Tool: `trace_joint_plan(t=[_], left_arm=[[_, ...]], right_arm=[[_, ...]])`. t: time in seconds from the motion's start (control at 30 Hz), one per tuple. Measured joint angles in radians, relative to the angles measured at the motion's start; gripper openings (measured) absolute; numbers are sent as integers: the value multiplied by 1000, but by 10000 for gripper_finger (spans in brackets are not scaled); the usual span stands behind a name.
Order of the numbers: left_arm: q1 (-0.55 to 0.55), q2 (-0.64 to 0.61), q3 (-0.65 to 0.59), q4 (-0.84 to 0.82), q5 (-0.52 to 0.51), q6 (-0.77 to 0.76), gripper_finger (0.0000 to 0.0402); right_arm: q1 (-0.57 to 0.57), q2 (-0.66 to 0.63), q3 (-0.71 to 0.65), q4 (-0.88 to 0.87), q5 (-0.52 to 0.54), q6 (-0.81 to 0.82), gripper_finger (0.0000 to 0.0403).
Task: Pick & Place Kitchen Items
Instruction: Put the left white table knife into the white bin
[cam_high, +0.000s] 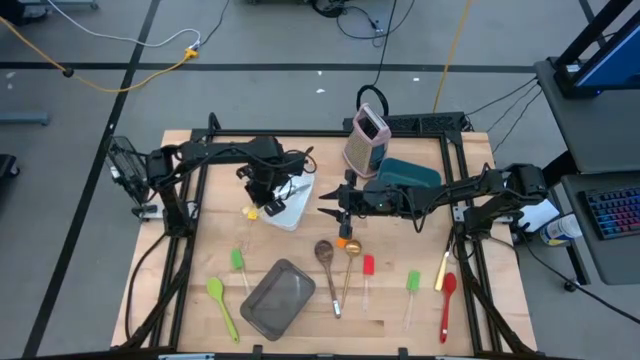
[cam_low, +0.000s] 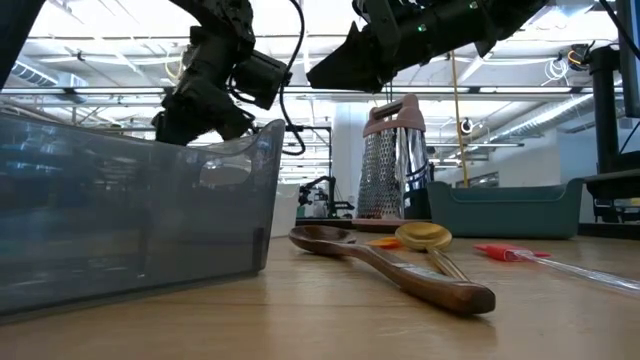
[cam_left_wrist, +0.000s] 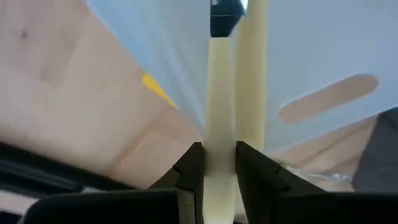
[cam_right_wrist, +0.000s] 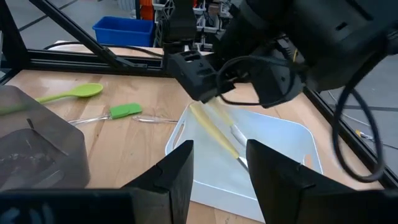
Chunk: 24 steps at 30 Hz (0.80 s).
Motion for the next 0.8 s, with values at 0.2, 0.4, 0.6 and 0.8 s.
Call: trace_joint_plan(t=[0.2,0.4,0.6,0.8], left_arm=[[26,0,0,62,0,44,71],[40,0,0,83,0,50,72],[39,0,0,85,0,47,72],[39,0,0,164,0,17,72]], right_arm=[[0,0,0,0,0,0,141],[0,0,0,-1,0,0,141],[0,0,0,-1,0,0,141],[0,0,0,-1,0,1,141]])
